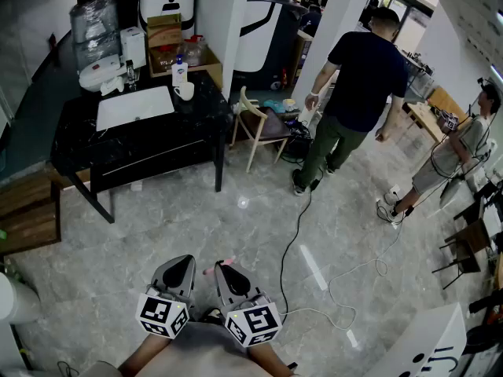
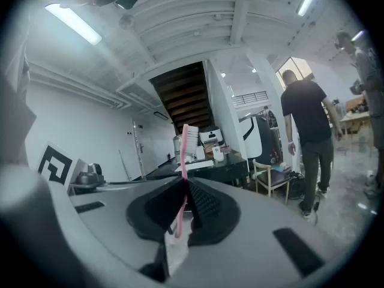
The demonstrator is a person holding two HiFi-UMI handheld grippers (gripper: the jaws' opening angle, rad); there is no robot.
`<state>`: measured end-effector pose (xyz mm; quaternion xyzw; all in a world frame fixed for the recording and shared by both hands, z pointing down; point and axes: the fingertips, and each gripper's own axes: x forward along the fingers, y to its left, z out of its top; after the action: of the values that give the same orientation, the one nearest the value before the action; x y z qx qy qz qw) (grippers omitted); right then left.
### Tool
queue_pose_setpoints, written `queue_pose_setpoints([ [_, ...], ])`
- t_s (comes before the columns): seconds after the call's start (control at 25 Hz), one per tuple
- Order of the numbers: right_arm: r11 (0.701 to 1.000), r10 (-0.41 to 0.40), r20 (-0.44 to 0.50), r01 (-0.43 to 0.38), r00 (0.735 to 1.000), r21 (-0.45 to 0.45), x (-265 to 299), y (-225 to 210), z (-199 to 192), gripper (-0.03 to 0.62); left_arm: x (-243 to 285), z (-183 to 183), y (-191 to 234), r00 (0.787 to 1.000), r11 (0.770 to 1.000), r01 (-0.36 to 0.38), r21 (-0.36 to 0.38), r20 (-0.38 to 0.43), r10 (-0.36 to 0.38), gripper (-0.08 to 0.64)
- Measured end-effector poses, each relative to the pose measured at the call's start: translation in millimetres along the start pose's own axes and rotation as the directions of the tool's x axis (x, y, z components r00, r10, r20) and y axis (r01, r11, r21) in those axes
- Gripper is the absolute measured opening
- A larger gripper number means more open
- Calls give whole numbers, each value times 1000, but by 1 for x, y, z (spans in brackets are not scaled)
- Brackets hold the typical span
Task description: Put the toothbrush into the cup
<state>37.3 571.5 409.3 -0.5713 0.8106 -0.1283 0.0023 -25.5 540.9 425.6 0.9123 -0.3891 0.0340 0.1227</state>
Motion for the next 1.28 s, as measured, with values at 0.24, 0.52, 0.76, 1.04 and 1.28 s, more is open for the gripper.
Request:
queue_pose_setpoints([
  [0.24, 1000, 4, 7, -4, 1000, -1, 7, -1, 3, 25, 8, 5, 5, 1000, 1000, 0, 5, 3, 0, 3],
  [0.52, 1000, 10, 0, -10, 1000, 8, 7, -5, 2, 25, 10, 10, 1, 1000, 1000, -15, 16, 16, 14, 5],
  [0.76, 1000, -6, 21, 6, 1000, -10, 14, -17, 14, 26, 17, 21, 10, 999, 999, -36, 22, 36, 36, 5],
  [1.04, 999, 14, 0, -14, 1000, -29, 39, -21, 20, 26, 30, 22, 27, 999, 999, -40, -2, 23, 40, 5],
  [1.28, 999, 26, -16, -26, 1000, -34, 67, -28, 26, 26, 52, 26, 48, 999, 999, -41, -7, 15, 41, 3],
])
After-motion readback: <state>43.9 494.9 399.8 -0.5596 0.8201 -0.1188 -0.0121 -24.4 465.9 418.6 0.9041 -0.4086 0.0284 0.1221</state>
